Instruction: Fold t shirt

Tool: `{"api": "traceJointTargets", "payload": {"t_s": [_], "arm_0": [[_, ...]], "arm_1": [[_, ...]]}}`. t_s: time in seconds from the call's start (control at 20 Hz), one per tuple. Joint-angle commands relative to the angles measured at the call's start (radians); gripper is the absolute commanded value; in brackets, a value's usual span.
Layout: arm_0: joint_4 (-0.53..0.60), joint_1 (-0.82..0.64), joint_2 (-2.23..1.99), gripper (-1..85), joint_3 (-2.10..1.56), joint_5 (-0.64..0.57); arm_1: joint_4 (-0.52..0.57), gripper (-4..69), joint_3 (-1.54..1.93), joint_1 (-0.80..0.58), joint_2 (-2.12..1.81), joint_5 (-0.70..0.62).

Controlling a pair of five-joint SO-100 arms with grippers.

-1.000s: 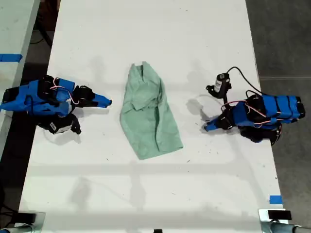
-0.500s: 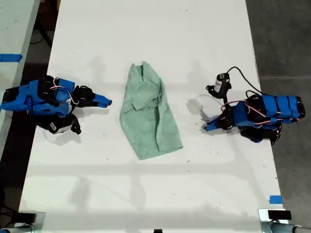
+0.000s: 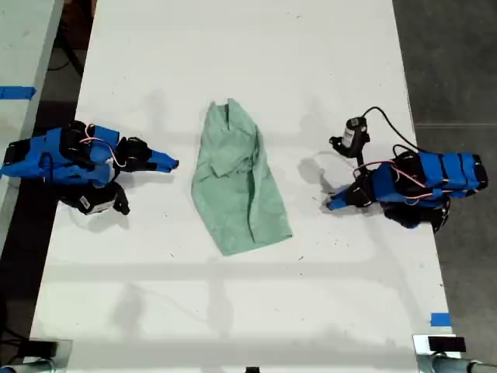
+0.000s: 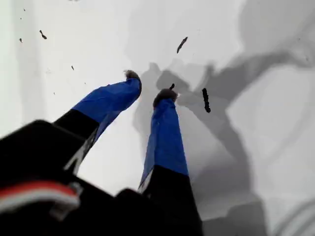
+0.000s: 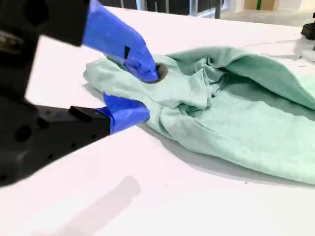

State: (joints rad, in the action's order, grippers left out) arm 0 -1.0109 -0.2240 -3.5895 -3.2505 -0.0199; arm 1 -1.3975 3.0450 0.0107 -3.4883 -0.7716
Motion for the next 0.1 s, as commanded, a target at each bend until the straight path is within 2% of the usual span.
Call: {"api": "traceJointTargets", "payload": {"t_s": [0.0, 0.05], "arm_0": [[-0.002, 0.006, 0.0, 9.0, -0.043, 0.008], [-0.002, 0.006, 0.0, 9.0, -0.043, 0.008]], "arm_1": [[0.028, 8.6, 0.051, -0.009, -0.012, -0.015], [0.028, 8.6, 0.051, -0.009, -0.012, -0.015]]}}
